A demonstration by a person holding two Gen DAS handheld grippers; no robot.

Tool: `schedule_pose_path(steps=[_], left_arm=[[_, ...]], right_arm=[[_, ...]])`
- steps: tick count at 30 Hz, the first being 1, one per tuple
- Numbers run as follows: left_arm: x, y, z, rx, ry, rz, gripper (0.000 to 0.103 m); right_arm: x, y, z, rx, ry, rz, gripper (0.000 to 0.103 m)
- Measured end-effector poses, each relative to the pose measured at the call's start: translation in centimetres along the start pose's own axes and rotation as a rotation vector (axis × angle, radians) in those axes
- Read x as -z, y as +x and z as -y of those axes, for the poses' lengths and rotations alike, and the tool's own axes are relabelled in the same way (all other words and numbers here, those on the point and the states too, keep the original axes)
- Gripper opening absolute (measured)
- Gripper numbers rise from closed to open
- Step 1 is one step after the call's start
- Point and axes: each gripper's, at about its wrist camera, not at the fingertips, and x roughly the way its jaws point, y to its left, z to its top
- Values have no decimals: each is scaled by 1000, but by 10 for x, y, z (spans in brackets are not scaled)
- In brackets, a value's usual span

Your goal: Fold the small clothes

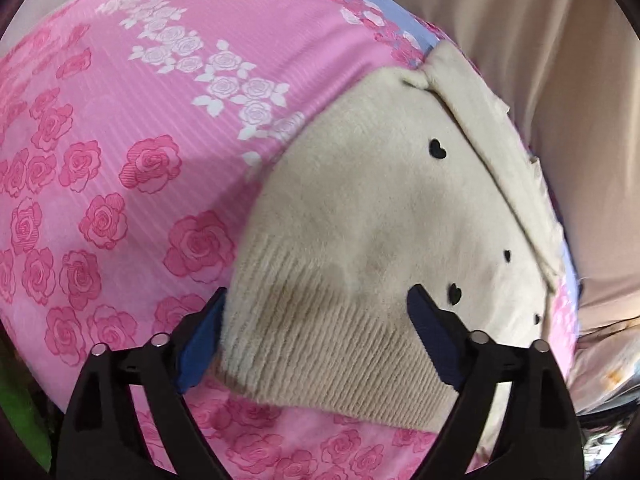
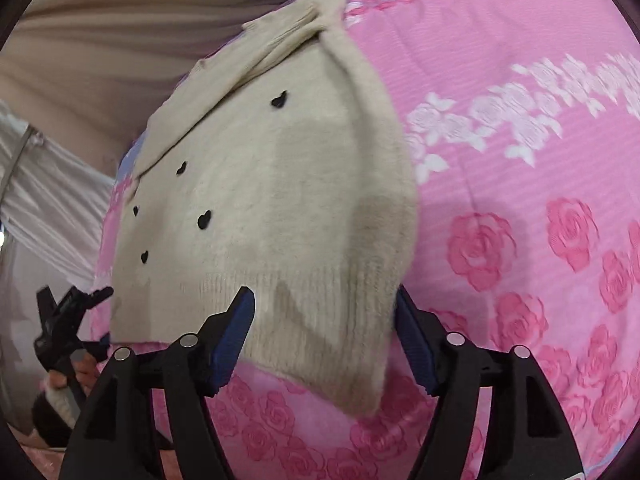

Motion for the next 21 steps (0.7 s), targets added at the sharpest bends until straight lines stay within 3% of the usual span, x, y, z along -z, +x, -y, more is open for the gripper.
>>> schedule_pose_path(steps=[1,3,4,6,11,15,21], left_arm=[[0,0,3,-31,8,5,66],[-4,3,2,3,4,-32,14],[-6,5,-2,70,-27,-82,14],[-5,-5,-7,90,-69,-79,13],[18,-37,-1,141,-35,-86,13],[62,-52,-4,116,-7,-164,13],[115,-60,-28,54,-52,-297,13]], right_arm=[[-3,5,1,1,11,-32,11],[-6,0,5,-24,32,-22,11],[-8,-6,3,-14,13,-14,10],[-10,-22,-1,10,-37,-4,9],[-4,-64,13,73,-112,-28,8],[13,-88,34,132,-162,-95,6],[72,-88,62,136,-175,-301,6]])
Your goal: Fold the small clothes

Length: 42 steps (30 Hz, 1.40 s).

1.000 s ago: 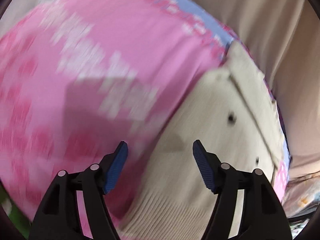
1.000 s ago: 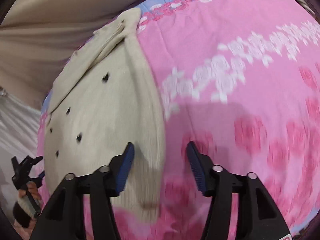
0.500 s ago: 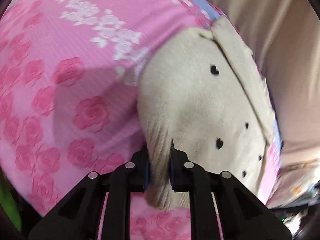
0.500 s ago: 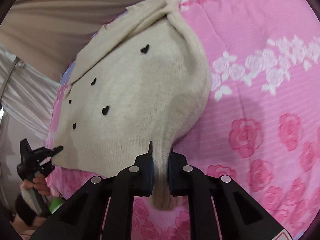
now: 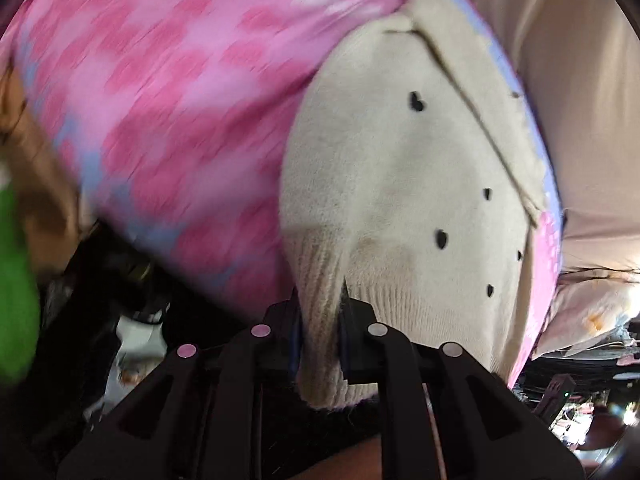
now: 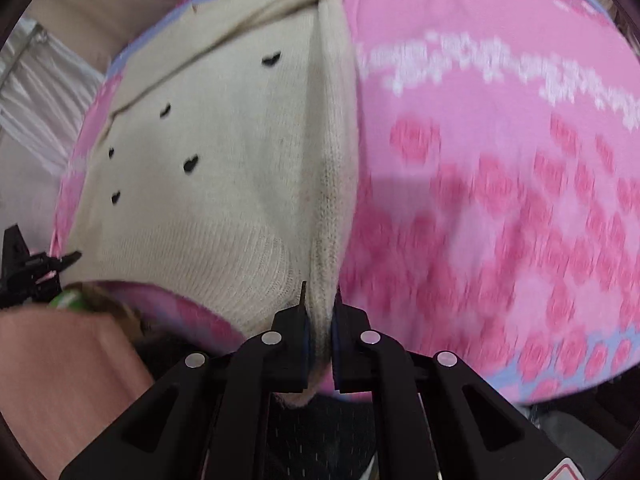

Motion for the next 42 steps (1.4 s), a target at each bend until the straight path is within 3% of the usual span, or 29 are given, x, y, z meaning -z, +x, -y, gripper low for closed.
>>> schedule_pose_path(steps=[4,7,9,12,15,20,23,25,27,28,30,31,32,33,35,38,42], left_arm=[[3,-26,-4,-17,-2,-6,13],[-11,-53,14,24,9,42,13],[-37,-69,35,91,17,106,13],[-80,-78,80,157,112,202,13],[-132,-74,130,187,203,302,13],[-219,-34,190,162,230,372,14],[-260,8,220,89,225,383,16],[-281,41,234,12,218,366,22],[-291,61,235,-58,178,337,33],[-294,64,233,-48,154,340,36],[-292,55,228,-17,149,396,56],[-291,50,226,-25,161,436,62],[-287,43,224,-51,177,485,70],[-284,39,223,-60,198,509,71],[-279,34,221,-73,234,518,72],[-265,29,209,-112,278,500,75],[-233,30,170,-176,272,449,81]], right_arm=[[24,2,-11,-58,-47,-112,6],[1,-22,-13,-115,-24,-37,6],[-40,-49,-9,-169,20,99,6],[-109,-83,5,-249,99,315,6],[-171,-94,17,-303,161,448,6],[-270,-57,29,-284,293,514,7],[-312,-28,40,-287,381,488,13],[-333,-13,41,-230,410,458,15],[-336,-14,41,-206,428,462,15],[-333,-21,41,-228,440,487,17],[-319,-31,40,-267,438,536,25],[-314,-36,40,-262,434,560,37],[-309,-42,39,-226,437,592,58],[-301,-49,39,-194,440,638,64],[-291,-57,43,-222,453,688,67],[-277,-50,51,-256,476,608,67],[-231,-34,39,-108,342,505,68]])
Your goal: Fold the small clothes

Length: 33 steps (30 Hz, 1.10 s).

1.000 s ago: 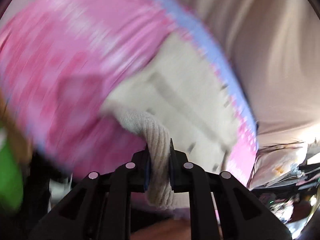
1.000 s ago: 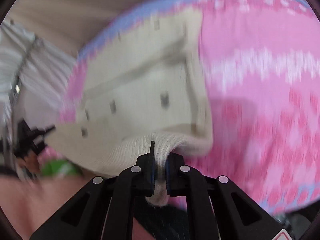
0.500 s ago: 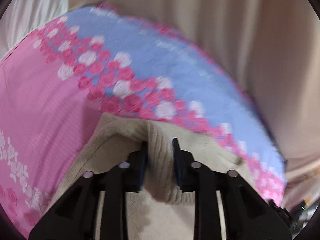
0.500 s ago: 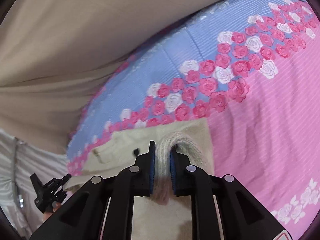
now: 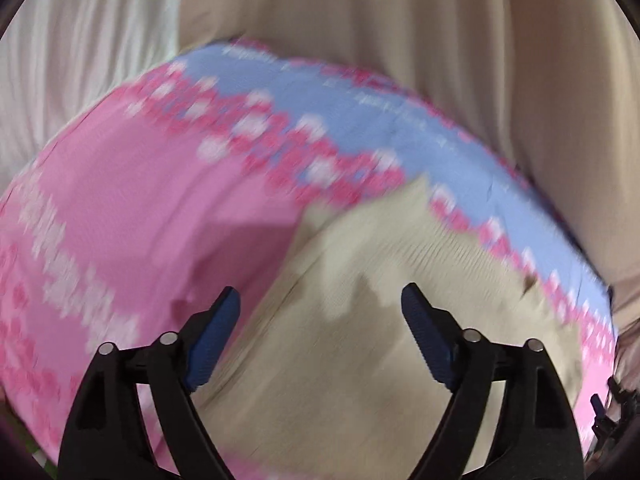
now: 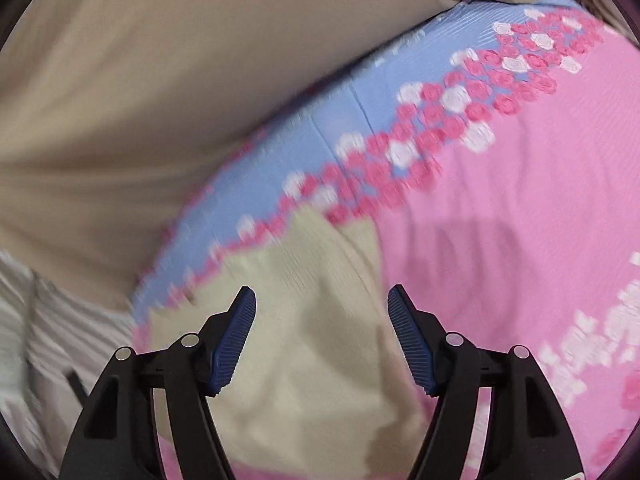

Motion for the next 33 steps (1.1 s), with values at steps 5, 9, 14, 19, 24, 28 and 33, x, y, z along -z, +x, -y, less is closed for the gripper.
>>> schedule_pose_path(steps=[5,9,14,19,24,28,33], left_arm=[[53,5,-56,11,-183,-141,83],[67,9,-72,52,-286,-138,58],[58,4,-78,161,-375,-147,18],[53,-31,-75,191,-299,-161,16],[77,-52,-85,161,-242,-241,15],[108,-56,-98,117,-231,-326,15],[138,-56,-100,17,-143,-381,17]], right_arm=[[67,18,25,-3,7,-151,73],[75,31,19,-31,1,-133,80],[62,35,4,-86,18,-157,20],[55,-17,-2,-53,-40,-136,12],[85,-43,22,21,-69,-196,10],[125,-46,44,54,-27,-261,10],[159,-40,59,88,-47,-321,13]])
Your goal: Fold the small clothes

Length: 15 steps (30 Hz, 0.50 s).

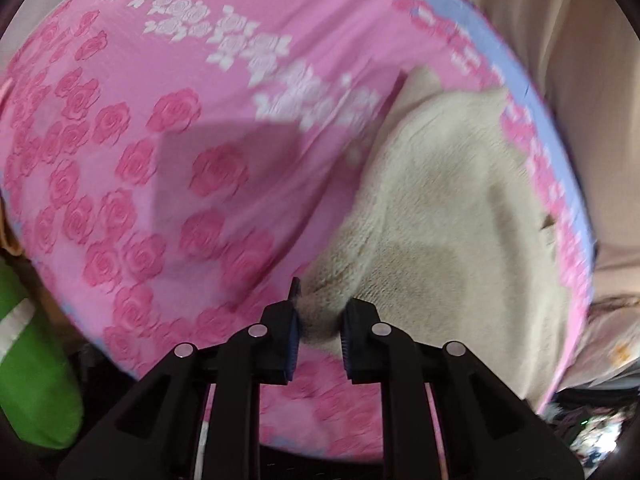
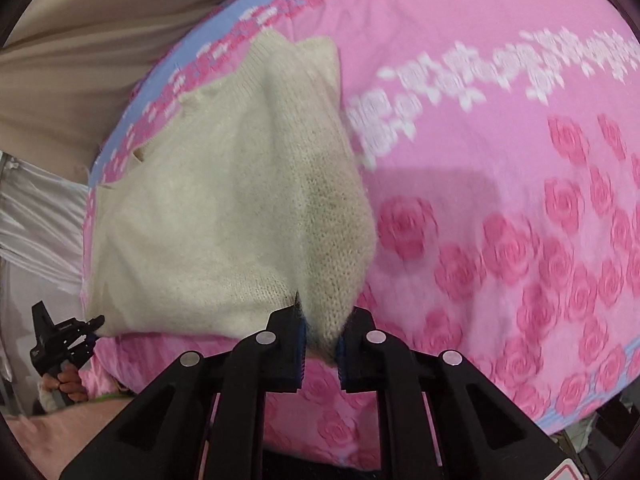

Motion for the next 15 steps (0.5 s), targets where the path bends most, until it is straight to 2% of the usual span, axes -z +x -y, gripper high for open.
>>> schedule_pose_path(steps=[2,4,5,6,7,8,9,10,12,14,15], left_arm=[[1,2,7,-44,32,30,21],[-3,-14,17,-20,42,99,22],[-8,-23,23,-2,50,136,26],[-16,-40,34,13,76,218,40],[-24,-51,43,15,96,287,49],[-30,-58,51,10,109,336,68],[-40,-62,61,7,123,378,74],[-49,-62,71,18,141,401,75],[-77,-43,92,13,167,392,82],[-101,-9,100,-21,146,330,82],[-104,3,100,-30,135,300,78]], right_arm=[[-3,3,2,25,-4,6,29],[-13,-13,-2,46,23,54,37],[-23,-28,-9,56,8,119,38],[-31,-40,-14,54,-13,164,42],[-42,-48,-21,47,-36,209,52],[-54,-51,-28,43,-50,233,60],[-70,-51,-37,43,-68,250,60],[-83,-47,-44,39,-88,251,60],[-107,-30,-57,57,-123,243,64],[-121,-10,-62,77,-136,227,64],[-127,3,-64,97,-135,211,64]])
